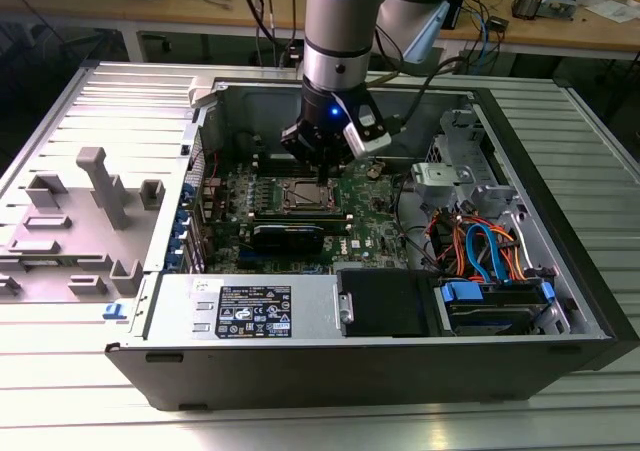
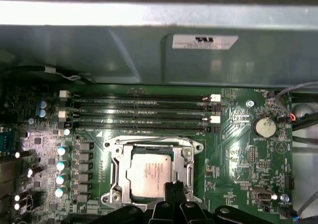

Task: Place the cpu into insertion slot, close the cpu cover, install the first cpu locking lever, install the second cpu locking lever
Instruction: 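Install the second cpu locking lever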

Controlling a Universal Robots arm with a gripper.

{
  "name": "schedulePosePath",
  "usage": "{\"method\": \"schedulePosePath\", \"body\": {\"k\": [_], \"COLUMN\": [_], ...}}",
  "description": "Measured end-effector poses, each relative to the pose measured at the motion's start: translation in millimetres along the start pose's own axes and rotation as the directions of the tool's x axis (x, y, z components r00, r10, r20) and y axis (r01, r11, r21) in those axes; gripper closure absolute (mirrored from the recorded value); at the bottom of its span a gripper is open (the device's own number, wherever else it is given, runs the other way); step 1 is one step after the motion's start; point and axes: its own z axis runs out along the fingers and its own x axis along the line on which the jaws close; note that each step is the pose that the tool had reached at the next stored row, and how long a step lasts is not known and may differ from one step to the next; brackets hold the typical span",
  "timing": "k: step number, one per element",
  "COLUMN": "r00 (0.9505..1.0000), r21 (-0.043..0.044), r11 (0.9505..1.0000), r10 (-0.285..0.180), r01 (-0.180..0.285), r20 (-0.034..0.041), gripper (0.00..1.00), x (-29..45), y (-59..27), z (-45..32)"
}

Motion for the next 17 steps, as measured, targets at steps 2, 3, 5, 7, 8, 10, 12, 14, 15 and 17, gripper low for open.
{"method": "schedulePosePath", "body": {"k": [2,3,5,7,8,10,12,14,15,17], "r00": [1.0,1.0,1.0,1.0,0.9999,0.9999,0.9999,0.9999,0.9999,0.9997], "r21": [-0.0001,0.0,-0.0001,-0.0002,-0.0005,-0.0021,-0.0049,-0.0121,-0.0169,-0.0253], "r11": [1.0,1.0,1.0,1.0,1.0,1.0,1.0,0.9999,0.9999,0.9997], "r10": [0.0,0.0,0.0,0.0,0.0,0.0,0.0,0.0,0.0,0.0], "r01": [0.0,0.0,0.0,0.0,0.0,0.0,0.0,0.0,0.0,-0.001], "r20": [-0.002,-0.0031,-0.0056,-0.0088,-0.0101,-0.0106,-0.0106,-0.0113,-0.0138,-0.0236], "gripper": [0.89,0.89,0.89,0.89,0.89,0.89,0.89,0.89,0.89,0.89], "x": [0.2,0.2,0.3,0.6,0.8,0.9,1.1,1.7,2.0,2.3], "y": [-5.2,-7.1,-10.7,-17.9,-22.7,-28.9,-35.0,-41.9,-43.0,-44.6], "z": [-0.6,-1.5,-3.9,-7.9,-8.6,-8.9,-9.1,-9.3,-9.3,-9.4]}}
